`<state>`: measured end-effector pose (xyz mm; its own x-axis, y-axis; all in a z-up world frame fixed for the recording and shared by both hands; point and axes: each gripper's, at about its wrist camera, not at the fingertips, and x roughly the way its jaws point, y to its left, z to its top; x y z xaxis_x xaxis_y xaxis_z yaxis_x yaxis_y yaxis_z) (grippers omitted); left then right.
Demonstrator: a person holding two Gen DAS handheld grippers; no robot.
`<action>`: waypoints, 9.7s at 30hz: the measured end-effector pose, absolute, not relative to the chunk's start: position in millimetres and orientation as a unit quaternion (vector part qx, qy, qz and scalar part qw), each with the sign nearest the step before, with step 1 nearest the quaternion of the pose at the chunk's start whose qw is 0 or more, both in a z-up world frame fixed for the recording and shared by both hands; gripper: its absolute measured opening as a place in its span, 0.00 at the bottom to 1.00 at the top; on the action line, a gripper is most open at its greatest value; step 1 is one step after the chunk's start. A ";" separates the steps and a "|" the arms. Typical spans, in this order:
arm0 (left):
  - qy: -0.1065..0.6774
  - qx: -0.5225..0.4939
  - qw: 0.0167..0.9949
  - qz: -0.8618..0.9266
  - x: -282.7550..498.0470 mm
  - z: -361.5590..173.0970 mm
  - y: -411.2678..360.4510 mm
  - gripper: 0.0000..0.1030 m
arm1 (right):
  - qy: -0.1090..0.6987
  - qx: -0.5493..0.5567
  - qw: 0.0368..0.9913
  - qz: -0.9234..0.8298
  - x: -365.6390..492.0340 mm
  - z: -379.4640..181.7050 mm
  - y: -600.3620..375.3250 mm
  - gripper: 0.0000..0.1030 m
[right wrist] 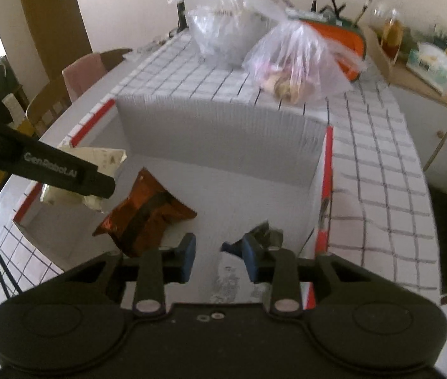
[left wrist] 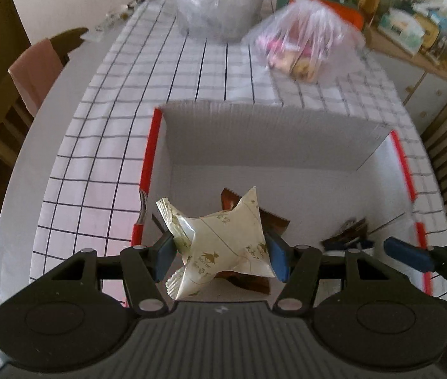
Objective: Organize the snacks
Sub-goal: 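Carry both snacks into the red box and open both grippers, then withdraw both tools from the box toward the remaining snacks, then grasp the silver bag with the left gripper while the right grasps the blue bottle, then carry the silver bag and blue bottle into the red box and open both grippers, then withdraw both tools from the box toward the remaining snacks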
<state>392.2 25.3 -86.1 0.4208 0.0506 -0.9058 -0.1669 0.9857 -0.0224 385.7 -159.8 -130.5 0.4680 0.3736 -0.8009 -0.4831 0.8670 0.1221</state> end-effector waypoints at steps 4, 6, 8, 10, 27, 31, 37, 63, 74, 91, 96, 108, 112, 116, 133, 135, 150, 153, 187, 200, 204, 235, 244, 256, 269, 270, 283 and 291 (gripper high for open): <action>0.556 -0.047 0.827 0.067 396.7 -104.1 23.7 0.59 | 0.457 -0.064 0.848 0.259 385.2 -137.7 -159.3 0.35; 0.563 -0.043 0.823 0.065 397.7 -110.7 21.9 0.60 | 0.461 -0.061 0.846 0.261 384.6 -139.4 -159.6 0.36; 0.567 -0.040 0.820 0.067 398.6 -115.4 21.0 0.60 | 0.460 -0.061 0.846 0.262 383.1 -140.4 -160.1 0.37; 0.566 -0.037 0.821 0.064 397.2 -116.9 19.2 0.60 | 0.459 -0.062 0.847 0.262 382.0 -140.2 -160.6 0.38; 0.525 -0.042 0.849 0.044 358.6 -80.0 17.4 0.64 | 0.418 -0.030 0.873 0.249 342.6 -97.9 -179.1 0.57; 0.509 -0.044 0.859 0.034 340.9 -65.0 15.7 0.64 | 0.404 -0.024 0.881 0.247 326.3 -85.2 -183.4 0.61; 0.485 -0.045 0.873 0.016 308.7 -42.4 10.8 0.64 | 0.381 -0.013 0.890 0.250 299.2 -65.0 -188.8 0.69; 0.451 -0.057 0.891 -0.016 163.5 -29.1 17.3 0.74 | 0.368 0.024 0.899 0.237 175.5 -65.1 -217.7 1.00; 0.498 -0.064 0.865 -0.007 147.7 -74.5 17.0 0.74 | 0.426 0.043 0.883 0.193 161.0 -118.4 -231.0 0.98; 0.553 -0.025 0.833 0.031 162.3 -143.9 5.3 0.74 | 0.493 0.015 0.854 0.167 169.6 -183.3 -226.4 0.79; 0.554 -0.017 0.832 0.032 170.2 -152.7 -0.6 0.74 | 0.499 0.005 0.850 0.168 172.6 -191.5 -221.3 0.75; 0.564 0.011 0.825 0.030 185.8 -162.8 -18.3 0.74 | 0.502 -0.034 0.847 0.172 174.0 -198.0 -205.4 0.63; 0.571 0.010 0.820 0.037 187.1 -167.7 -17.4 0.74 | 0.500 -0.049 0.848 0.171 170.1 -200.8 -203.9 0.53; 0.573 0.009 0.819 0.037 187.1 -168.7 -16.2 0.74 | 0.491 -0.063 0.854 0.159 166.2 -201.4 -204.3 0.40; 0.566 -0.025 0.823 0.040 175.0 -160.0 -9.7 0.41 | 0.459 -0.009 0.877 0.142 153.2 -190.5 -234.7 0.11; 0.564 -0.034 0.824 0.040 172.4 -156.2 -7.7 0.41 | 0.456 0.000 0.879 0.142 151.1 -185.3 -239.0 0.11; 0.544 -0.093 0.833 0.039 149.6 -121.1 10.7 0.41 | 0.419 0.063 0.892 0.155 135.8 -140.3 -262.6 0.11; 0.533 -0.100 0.839 0.036 145.1 -111.1 13.7 0.41 | 0.411 0.071 0.895 0.159 137.3 -129.9 -264.8 0.11; 0.448 -0.043 0.891 0.052 281.6 -33.9 8.9 0.41 | 0.343 0.015 0.908 0.239 332.5 -59.7 -207.7 0.11; 0.492 -0.019 0.868 0.070 370.6 -66.0 27.8 0.41 | 0.422 0.000 0.872 0.247 406.9 -119.5 -173.5 0.11; 0.518 -0.010 0.852 0.074 386.8 -84.6 28.1 0.41 | 0.444 -0.007 0.860 0.250 416.1 -136.4 -165.8 0.11; 0.556 0.011 0.825 0.100 385.8 -103.3 14.2 0.55 | 0.465 -0.031 0.840 0.279 403.8 -143.1 -163.5 0.33; 0.516 -0.005 0.853 0.081 357.5 -69.9 4.7 0.59 | 0.434 -0.006 0.855 0.284 379.2 -108.0 -182.6 0.47; 0.459 -0.009 0.888 0.030 311.4 -32.4 -4.4 0.63 | 0.388 0.010 0.885 0.258 319.9 -64.6 -206.9 0.81; 0.433 -0.022 0.901 -0.010 244.5 -20.0 5.3 0.72 | 0.389 0.047 0.895 0.214 253.9 -57.7 -216.7 1.00; 0.433 -0.024 0.901 -0.013 239.9 -20.3 8.1 0.72 | 0.392 0.048 0.895 0.209 249.2 -59.9 -216.0 1.00; 0.499 -0.057 0.864 -0.025 179.0 -76.6 49.5 0.75 | 0.466 0.087 0.865 0.165 198.5 -117.8 -198.1 1.00; 0.554 -0.083 0.828 -0.011 156.3 -125.3 64.0 0.75 | 0.508 0.069 0.847 0.141 197.1 -150.0 -174.0 1.00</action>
<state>156.2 64.0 -125.3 0.3852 -0.1110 -0.9162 -0.0737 0.9859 -0.1504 197.1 -174.0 -150.0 0.4438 0.3096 -0.8409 -0.1690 0.9505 0.2608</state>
